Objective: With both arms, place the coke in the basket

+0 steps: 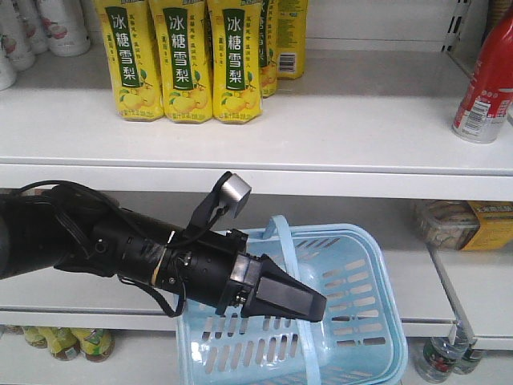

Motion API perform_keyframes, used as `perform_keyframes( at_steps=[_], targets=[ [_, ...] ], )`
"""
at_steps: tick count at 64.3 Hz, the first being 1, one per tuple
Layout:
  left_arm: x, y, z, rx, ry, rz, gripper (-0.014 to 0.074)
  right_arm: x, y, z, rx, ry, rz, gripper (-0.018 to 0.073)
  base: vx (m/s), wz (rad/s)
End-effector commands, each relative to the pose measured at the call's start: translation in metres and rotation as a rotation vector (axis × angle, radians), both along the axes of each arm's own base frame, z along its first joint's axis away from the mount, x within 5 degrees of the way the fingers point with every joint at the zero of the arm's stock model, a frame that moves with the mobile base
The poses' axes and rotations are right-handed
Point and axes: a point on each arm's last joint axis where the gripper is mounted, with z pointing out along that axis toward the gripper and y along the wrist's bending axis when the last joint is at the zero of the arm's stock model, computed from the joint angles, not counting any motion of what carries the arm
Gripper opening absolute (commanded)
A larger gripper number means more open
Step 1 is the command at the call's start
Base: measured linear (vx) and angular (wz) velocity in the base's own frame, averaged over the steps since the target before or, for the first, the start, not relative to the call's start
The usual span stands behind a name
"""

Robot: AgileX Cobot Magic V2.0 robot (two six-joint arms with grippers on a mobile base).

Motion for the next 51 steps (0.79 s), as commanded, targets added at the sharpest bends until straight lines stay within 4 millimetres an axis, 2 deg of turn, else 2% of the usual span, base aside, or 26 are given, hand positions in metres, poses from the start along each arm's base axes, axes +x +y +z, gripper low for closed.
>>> perform_keyframes(
  at_steps=[1,45,51],
  targets=[
    [-0.0151,0.0018,0.0368,-0.191,0.01,-0.119,-0.0005,0.0001,0.0015,0.0006,-0.02,-0.059,0.014,-0.0006,-0.01,-0.03],
    [-0.0151,0.0018,0.0368,-0.191,0.01,-0.119,-0.0005,0.0001,0.0018,0.0019,-0.02,-0.071,0.018,-0.0006,0.0,0.0],
    [-0.0151,0.0018,0.0368,-0.191,0.01,-0.119,-0.0005,-0.0003,0.0043,0.0104,0.119,-0.172,0.048,-0.0006,0.0,0.0]
  ],
)
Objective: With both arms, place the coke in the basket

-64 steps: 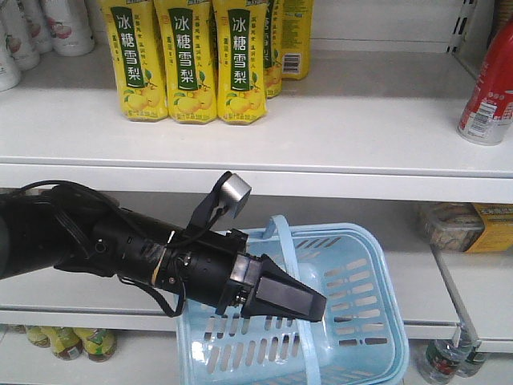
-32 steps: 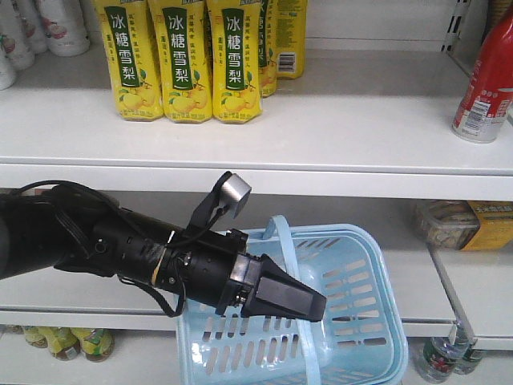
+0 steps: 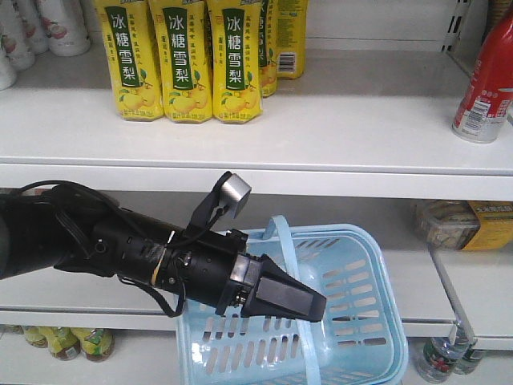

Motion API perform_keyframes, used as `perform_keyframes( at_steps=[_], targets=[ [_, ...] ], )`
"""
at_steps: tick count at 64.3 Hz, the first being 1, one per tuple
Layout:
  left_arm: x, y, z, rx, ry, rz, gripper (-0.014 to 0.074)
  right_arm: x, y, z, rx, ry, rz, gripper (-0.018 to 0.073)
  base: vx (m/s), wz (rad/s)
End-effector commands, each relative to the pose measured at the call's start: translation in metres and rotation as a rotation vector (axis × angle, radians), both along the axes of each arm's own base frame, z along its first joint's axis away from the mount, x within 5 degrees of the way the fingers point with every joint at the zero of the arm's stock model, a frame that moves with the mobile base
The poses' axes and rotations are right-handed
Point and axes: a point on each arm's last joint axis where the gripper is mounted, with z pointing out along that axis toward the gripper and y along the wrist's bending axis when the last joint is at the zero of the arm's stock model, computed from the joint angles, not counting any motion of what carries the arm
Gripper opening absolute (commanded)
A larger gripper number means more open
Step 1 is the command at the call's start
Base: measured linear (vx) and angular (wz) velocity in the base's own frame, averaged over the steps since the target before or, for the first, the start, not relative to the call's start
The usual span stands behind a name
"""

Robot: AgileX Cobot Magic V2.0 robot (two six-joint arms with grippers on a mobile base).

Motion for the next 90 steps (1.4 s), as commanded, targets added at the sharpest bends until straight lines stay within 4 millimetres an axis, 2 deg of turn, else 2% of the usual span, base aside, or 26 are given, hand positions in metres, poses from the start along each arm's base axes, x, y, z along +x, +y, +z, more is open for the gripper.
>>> perform_keyframes(
  at_steps=[1,8,21,26,34,40,46,51,57,66,78,85,90],
  targets=[
    [-0.015,0.002,0.037,-0.191,0.01,-0.119,-0.0005,-0.001,0.004,0.01,0.15,-0.173,0.047,-0.0006,0.0,0.0],
    [-0.015,0.002,0.037,-0.191,0.01,-0.119,-0.0005,-0.004,0.004,0.025,0.438,-0.339,0.097,-0.0006,0.0,0.0],
    [-0.015,0.002,0.037,-0.191,0.01,-0.119,-0.0005,-0.014,0.0,0.049,0.679,-0.596,0.169,-0.0006,0.0,0.0],
    [-0.015,0.002,0.037,-0.191,0.01,-0.119,-0.0005,-0.018,0.006,0.069,0.547,-0.608,0.21,-0.0006,0.0,0.0],
    [-0.015,0.002,0.037,-0.191,0.01,-0.119,-0.0005,-0.028,0.012,0.122,0.289,-0.55,0.199,0.0016,0.0,0.0],
    [-0.015,0.002,0.037,-0.191,0.01,-0.119,-0.0005,-0.032,0.014,0.16,0.104,-0.555,0.177,0.0083,0.0,0.0],
    [-0.015,0.002,0.037,-0.191,0.01,-0.119,-0.0005,-0.027,0.018,0.184,0.014,-0.551,0.204,0.0206,0.0,0.0],
    [-0.015,0.002,0.037,-0.191,0.01,-0.119,-0.0005,-0.017,0.022,0.193,-0.027,-0.514,0.24,0.033,0.0,0.0],
    [-0.015,0.002,0.037,-0.191,0.01,-0.119,-0.0005,-0.003,0.022,0.195,-0.078,-0.452,0.241,0.0522,0.0,0.0],
    [-0.015,0.002,0.037,-0.191,0.01,-0.119,-0.0005,0.013,0.022,0.197,-0.08,-0.401,0.239,0.068,0.0,0.0],
    [-0.015,0.002,0.037,-0.191,0.01,-0.119,-0.0005,0.035,0.018,0.215,-0.206,-0.354,0.188,0.0695,0.0,0.0],
    [-0.015,0.002,0.037,-0.191,0.01,-0.119,-0.0005,0.054,0.015,0.231,-0.215,-0.328,0.166,0.0683,0.0,0.0],
    [-0.015,0.002,0.037,-0.191,0.01,-0.119,-0.0005,0.075,0.011,0.238,-0.218,-0.286,0.125,0.0676,0.0,0.0]
  ],
)
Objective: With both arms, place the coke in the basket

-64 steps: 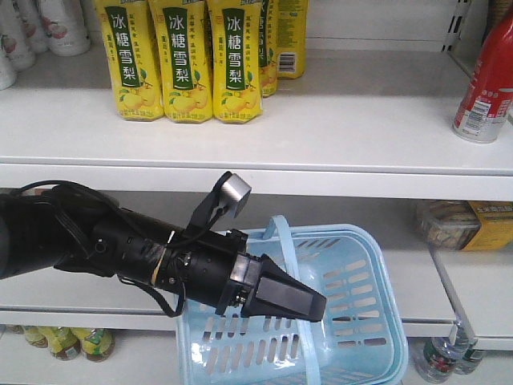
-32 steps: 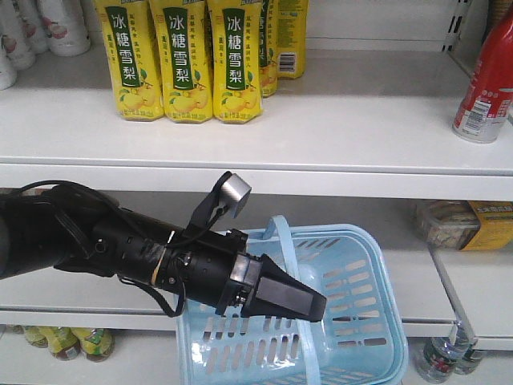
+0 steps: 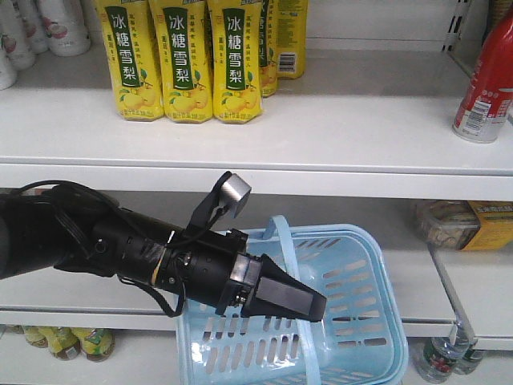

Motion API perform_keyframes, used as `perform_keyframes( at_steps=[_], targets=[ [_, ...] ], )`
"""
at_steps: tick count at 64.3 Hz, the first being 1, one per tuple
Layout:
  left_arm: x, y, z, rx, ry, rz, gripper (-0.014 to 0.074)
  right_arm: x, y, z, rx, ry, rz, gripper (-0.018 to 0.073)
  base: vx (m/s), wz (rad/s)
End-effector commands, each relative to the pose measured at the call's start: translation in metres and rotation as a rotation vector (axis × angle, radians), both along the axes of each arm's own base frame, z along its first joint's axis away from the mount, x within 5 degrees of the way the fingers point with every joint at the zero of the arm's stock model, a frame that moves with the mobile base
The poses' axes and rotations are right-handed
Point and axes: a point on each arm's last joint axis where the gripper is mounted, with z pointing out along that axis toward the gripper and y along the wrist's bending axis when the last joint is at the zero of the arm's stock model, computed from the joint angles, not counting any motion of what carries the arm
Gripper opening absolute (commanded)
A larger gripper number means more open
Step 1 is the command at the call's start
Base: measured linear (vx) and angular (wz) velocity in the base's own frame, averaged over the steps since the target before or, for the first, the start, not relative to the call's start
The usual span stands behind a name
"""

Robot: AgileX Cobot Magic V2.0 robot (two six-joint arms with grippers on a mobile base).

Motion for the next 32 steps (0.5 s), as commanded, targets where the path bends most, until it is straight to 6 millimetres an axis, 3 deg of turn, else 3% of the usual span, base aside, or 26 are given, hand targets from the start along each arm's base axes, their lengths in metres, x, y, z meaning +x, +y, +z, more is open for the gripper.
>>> perform_keyframes(
  at_steps=[1,18,32],
  targets=[
    [-0.015,0.002,0.037,-0.191,0.01,-0.118,-0.0005,0.022,-0.006,0.016,-0.009,0.019,-0.064,0.0674,0.0,0.0],
    [-0.015,0.002,0.037,-0.191,0.01,-0.118,-0.0005,0.084,-0.009,0.026,-0.022,0.106,-0.066,0.0647,0.0,0.0],
    [-0.015,0.002,0.037,-0.191,0.01,-0.118,-0.0005,0.119,-0.012,0.027,-0.023,0.15,-0.084,0.0627,0.0,0.0]
  ],
)
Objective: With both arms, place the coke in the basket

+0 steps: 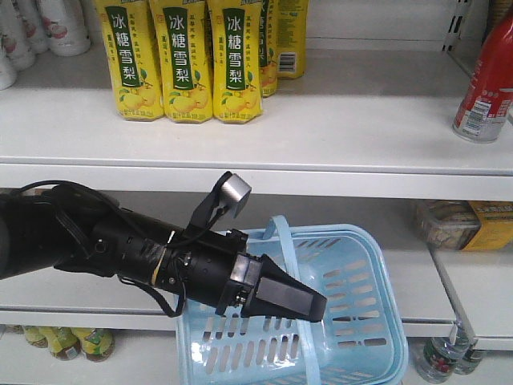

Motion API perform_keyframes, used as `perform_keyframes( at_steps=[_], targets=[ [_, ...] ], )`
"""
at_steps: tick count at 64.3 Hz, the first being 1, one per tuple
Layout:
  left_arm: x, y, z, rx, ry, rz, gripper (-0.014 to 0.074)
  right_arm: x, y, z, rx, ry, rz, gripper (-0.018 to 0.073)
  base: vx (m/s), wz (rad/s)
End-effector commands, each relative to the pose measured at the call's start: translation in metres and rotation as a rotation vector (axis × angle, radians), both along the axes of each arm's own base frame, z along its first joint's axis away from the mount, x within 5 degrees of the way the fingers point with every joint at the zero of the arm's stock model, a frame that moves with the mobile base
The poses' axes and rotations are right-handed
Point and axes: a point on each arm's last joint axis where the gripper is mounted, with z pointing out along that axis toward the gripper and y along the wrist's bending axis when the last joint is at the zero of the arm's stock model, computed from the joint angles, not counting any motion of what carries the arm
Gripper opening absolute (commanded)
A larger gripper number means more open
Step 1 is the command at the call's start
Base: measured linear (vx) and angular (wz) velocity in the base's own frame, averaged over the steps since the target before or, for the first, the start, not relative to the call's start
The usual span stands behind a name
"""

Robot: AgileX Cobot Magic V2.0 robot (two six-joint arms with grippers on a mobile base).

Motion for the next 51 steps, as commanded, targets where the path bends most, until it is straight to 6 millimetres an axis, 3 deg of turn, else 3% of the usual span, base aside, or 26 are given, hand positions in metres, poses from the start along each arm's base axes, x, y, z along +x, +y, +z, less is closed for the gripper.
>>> perform_keyframes(
  at_steps=[1,15,37,45,51],
  targets=[
    [-0.015,0.002,0.037,-0.191,0.01,-0.118,-0.0005,0.008,-0.001,0.012,-0.011,-0.025,-0.002,0.0625,0.0,0.0],
    [-0.015,0.002,0.037,-0.191,0.01,-0.118,-0.0005,0.034,-0.004,0.004,0.0,0.025,-0.025,0.0609,0.0,0.0],
    [-0.015,0.002,0.037,-0.191,0.01,-0.118,-0.0005,0.065,-0.009,0.008,0.009,0.037,-0.065,0.056,0.0,0.0],
    [-0.015,0.002,0.037,-0.191,0.01,-0.118,-0.0005,0.066,-0.008,0.008,0.028,0.038,-0.053,0.0468,0.0,0.0],
    [-0.015,0.002,0.037,-0.191,0.01,-0.118,-0.0005,0.06,-0.008,0.013,0.031,0.02,-0.052,0.0325,0.0,0.0]
  ],
)
